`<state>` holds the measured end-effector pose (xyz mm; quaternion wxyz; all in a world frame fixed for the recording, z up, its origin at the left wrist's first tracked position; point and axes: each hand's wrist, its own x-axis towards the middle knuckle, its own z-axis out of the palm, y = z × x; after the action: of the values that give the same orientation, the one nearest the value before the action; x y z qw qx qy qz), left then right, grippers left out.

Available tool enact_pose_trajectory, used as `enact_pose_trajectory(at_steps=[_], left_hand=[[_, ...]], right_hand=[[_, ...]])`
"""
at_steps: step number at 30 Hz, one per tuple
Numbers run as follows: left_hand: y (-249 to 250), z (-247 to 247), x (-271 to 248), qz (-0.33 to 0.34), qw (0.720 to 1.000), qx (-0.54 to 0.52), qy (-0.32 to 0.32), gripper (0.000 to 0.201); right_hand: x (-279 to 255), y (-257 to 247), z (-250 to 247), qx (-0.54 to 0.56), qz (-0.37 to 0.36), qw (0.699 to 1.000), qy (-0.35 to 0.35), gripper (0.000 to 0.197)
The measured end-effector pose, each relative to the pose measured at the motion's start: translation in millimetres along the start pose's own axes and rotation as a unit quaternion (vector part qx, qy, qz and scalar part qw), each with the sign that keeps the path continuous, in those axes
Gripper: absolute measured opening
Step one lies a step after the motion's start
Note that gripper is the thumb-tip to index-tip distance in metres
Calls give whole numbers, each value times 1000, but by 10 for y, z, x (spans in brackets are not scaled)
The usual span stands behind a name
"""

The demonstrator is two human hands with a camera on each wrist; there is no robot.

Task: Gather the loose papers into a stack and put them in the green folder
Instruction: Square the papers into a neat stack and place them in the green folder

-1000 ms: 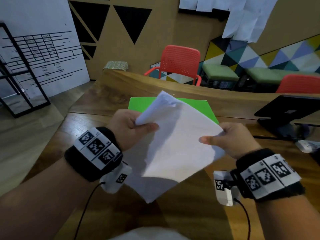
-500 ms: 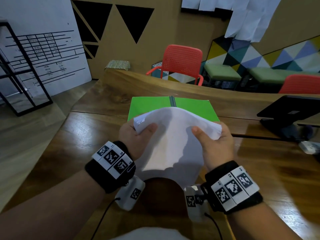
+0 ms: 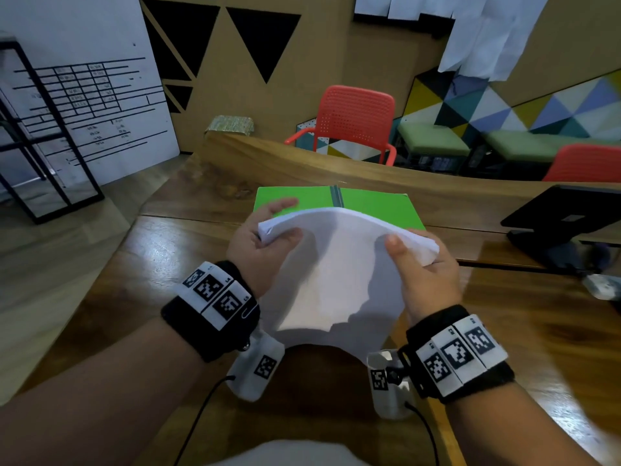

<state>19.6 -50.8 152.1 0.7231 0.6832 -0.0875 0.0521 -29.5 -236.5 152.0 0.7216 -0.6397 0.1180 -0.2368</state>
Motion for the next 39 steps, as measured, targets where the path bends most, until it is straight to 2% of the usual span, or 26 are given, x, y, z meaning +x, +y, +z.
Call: enact_pose_trajectory(at_steps=[3, 6, 9, 11, 14, 15, 18, 20, 22, 25, 29, 31, 33, 34, 37, 39], left_hand=[[-26, 47, -36, -23, 998, 42, 29, 14], [49, 49, -96, -12, 1000, 6, 26, 24], [153, 55, -108, -18, 998, -41, 42, 16], [160, 65, -86, -32, 996, -54, 64, 23], [173, 42, -65, -49, 995, -49, 77, 27], [165, 20, -62, -52, 995, -45, 69, 25], [126, 8, -79, -62, 997, 31, 35, 8], [100, 40, -85, -72, 989, 122, 49, 15], [95, 42, -78, -74, 982, 155, 79, 21], [120, 22, -81, -60, 986, 123, 91, 8], [23, 54, -129, -75, 987, 113, 90, 20], [-9, 72, -142, -77, 987, 114, 88, 14], [-17, 71, -154, -70, 988, 106, 87, 3], [-43, 61, -149, -66, 989, 103, 86, 4], [-126, 62, -153, -80, 988, 103, 84, 4], [-175, 76, -159, -98, 986, 105, 80, 6]], right_hand=[[-17, 7, 51, -5, -1, 999, 32, 21], [-10, -25, 30, 15, -22, 999, 43, 21], [19, -38, 18, 24, -34, 998, 40, 28], [60, -28, 11, 10, -31, 998, 52, 33], [65, -24, -25, 33, -11, 999, 30, 9], [53, -8, -45, 36, 0, 999, 13, 11], [6, 75, -23, 42, 26, 999, -17, 21], [-23, 84, 45, 35, 33, 999, -9, 19], [-37, 58, 77, 48, 26, 998, 1, 23], [-37, -21, 49, 76, 4, 997, -3, 35], [-39, 39, 45, 70, 29, 997, 0, 21], [-48, 69, 45, 85, 31, 996, 1, 11], [-58, 86, 31, 98, 27, 995, 5, 20], [-48, 112, 15, 101, 23, 995, 8, 22], [-43, 186, -2, 82, 24, 996, -7, 15], [-58, 209, 17, 76, 29, 996, -27, 30]])
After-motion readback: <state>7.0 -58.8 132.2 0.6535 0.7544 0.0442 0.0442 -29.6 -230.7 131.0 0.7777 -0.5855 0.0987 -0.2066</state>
